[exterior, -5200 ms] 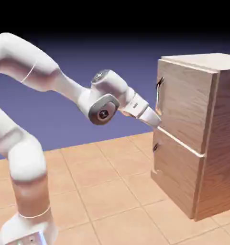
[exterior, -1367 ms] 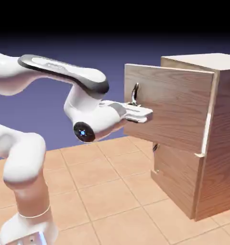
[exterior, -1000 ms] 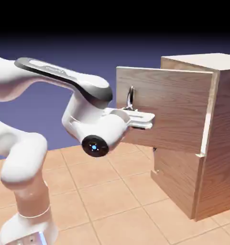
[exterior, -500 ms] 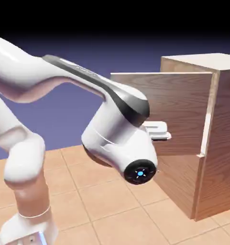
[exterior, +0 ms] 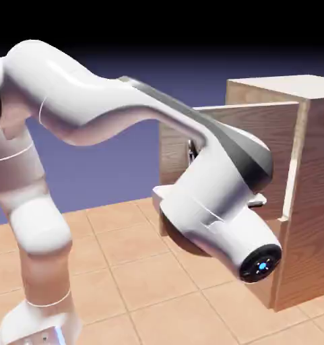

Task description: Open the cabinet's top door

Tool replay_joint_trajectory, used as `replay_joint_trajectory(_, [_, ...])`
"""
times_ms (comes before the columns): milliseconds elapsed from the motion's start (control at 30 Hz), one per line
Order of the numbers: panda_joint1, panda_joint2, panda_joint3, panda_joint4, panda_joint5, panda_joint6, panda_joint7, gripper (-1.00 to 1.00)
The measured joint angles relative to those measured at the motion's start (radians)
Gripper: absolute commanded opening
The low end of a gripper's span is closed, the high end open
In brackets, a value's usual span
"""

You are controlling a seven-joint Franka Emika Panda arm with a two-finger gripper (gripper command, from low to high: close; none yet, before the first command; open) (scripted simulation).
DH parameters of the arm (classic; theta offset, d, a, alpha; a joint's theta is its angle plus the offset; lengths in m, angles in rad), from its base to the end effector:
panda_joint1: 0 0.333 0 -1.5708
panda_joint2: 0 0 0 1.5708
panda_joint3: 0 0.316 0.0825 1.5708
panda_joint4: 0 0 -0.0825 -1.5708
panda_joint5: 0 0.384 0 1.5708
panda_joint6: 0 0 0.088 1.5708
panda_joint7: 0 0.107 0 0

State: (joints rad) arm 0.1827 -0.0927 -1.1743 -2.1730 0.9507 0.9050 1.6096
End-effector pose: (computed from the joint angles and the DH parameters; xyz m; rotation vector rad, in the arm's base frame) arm 0.3047 -0.2771 0.4550 -0.6130 1.7653 1.6829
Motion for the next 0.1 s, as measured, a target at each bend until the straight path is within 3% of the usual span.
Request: replay_joint_trajectory(100, [-0.026,0.109,-0.006,0.061,0.008,-0.101,-0.063,-1.00])
